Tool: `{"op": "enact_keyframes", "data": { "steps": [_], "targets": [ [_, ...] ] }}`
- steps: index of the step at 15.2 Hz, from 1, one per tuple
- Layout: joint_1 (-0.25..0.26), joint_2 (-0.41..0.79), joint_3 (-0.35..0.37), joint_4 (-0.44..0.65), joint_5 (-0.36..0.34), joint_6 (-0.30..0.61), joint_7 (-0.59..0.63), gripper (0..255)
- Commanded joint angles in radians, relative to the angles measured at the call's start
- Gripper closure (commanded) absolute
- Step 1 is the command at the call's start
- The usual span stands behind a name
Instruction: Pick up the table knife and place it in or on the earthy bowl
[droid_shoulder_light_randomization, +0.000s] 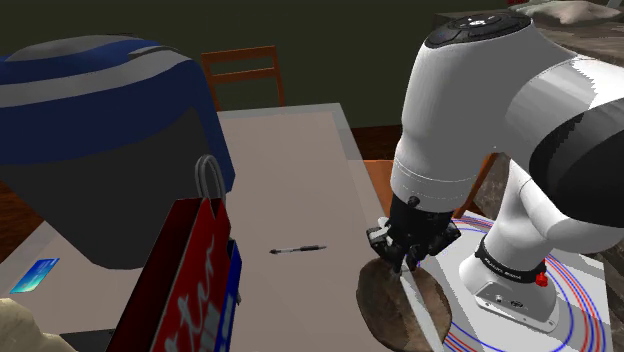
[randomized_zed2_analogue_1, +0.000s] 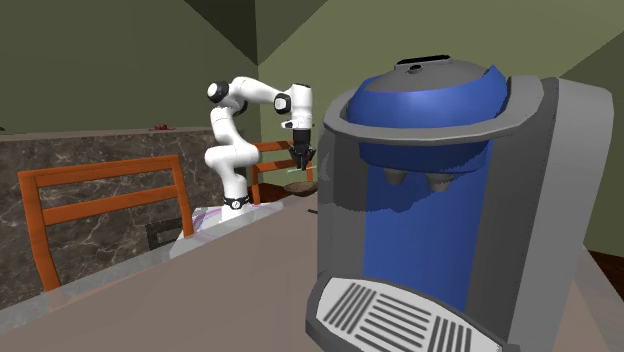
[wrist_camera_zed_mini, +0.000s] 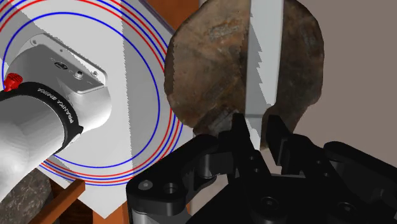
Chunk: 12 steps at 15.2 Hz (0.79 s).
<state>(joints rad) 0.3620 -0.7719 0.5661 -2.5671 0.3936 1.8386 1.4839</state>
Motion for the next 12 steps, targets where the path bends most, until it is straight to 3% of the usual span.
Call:
{"op": "enact_keyframes", "data": {
  "steps": [1, 12],
  "targets": [
    [0.006, -0.001, 0.011, -0.026, 0.011, 0.025, 0.001, 255],
    [0.012, 0.055, 0.076, -0.136, 0.058, 0.192, -0.004, 255]
  ]
}}
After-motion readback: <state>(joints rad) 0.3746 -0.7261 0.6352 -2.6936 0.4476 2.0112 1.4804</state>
